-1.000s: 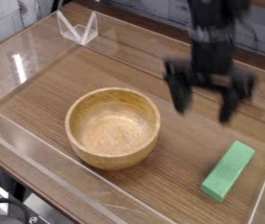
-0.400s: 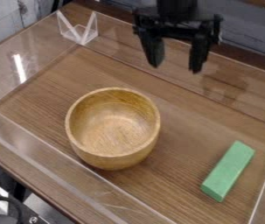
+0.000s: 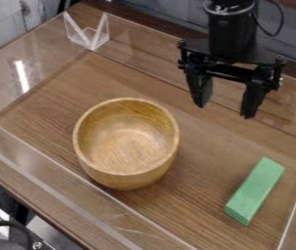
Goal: Remove the green block from inside the brown bowl and put it on the table
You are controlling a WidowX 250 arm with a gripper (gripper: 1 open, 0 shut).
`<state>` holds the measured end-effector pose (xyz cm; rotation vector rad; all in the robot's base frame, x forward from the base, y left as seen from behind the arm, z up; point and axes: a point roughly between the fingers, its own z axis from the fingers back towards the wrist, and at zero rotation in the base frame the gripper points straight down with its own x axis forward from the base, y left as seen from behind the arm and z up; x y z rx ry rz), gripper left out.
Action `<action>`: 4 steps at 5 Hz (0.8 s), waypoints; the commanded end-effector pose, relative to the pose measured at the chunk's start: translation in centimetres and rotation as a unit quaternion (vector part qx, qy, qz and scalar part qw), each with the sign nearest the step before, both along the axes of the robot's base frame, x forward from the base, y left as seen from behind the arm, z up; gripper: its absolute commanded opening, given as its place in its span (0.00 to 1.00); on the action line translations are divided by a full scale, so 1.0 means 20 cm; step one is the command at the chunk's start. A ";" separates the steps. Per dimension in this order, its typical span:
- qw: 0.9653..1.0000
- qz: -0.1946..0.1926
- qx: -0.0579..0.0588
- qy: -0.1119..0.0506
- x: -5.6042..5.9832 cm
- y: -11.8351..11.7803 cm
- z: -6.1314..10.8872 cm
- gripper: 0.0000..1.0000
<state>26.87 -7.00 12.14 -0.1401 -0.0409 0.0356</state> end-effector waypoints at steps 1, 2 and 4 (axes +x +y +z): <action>0.999 -0.004 -0.007 -0.038 0.01 -0.02 0.08 1.00; 0.999 -0.007 -0.008 -0.039 0.01 -0.03 0.06 1.00; 0.999 -0.014 -0.011 -0.042 0.01 -0.06 0.03 1.00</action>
